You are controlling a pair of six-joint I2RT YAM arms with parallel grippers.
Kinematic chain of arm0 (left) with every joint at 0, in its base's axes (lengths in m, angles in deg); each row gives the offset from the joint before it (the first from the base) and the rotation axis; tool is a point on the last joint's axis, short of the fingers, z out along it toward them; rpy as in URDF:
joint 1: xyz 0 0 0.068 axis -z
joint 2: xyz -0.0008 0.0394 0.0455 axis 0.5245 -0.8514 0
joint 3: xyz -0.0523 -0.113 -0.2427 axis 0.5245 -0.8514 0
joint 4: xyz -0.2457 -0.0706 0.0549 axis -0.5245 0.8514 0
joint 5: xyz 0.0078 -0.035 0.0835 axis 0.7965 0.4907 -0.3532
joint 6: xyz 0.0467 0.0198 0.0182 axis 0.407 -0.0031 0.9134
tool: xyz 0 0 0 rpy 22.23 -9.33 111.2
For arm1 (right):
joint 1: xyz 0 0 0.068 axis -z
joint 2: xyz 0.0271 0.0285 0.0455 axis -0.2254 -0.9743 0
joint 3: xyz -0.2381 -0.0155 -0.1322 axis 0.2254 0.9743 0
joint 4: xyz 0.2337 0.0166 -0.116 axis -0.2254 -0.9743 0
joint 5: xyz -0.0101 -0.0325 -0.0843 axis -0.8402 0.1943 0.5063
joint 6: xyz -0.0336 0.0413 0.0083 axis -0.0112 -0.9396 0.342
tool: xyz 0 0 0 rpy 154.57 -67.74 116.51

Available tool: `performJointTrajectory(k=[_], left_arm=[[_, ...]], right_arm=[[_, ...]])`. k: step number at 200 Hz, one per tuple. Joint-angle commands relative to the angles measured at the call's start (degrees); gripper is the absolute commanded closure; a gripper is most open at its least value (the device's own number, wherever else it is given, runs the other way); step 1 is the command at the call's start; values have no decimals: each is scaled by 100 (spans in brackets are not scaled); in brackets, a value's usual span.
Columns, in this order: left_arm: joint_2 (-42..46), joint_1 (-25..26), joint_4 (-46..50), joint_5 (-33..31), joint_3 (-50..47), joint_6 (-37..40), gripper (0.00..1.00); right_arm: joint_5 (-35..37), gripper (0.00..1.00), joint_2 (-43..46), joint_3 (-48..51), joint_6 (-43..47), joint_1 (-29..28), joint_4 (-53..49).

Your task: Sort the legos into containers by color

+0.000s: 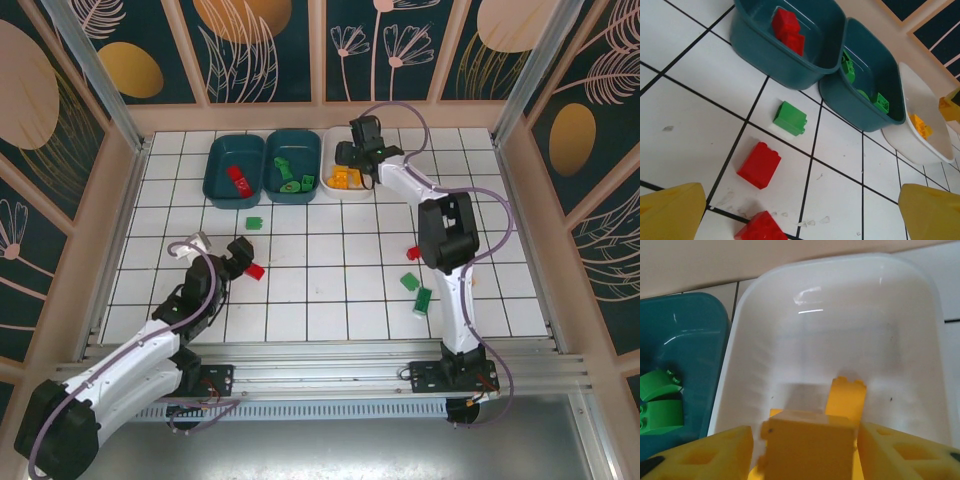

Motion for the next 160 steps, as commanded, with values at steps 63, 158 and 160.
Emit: performJointTrajectory(k=[63,158,160], left_arm=[[-907,-31,-980,1042,205,-1,1],[-4043,565,-3599,4185,1275,105,13],[-4044,564,-3612,4151,1267,94,13]], right_arm=[[1230,37,2973,3166,-386,-142,720],[1706,31,5032,6498,-2191,156,-191],[1700,31,5014,6515,-2224,153,-191]])
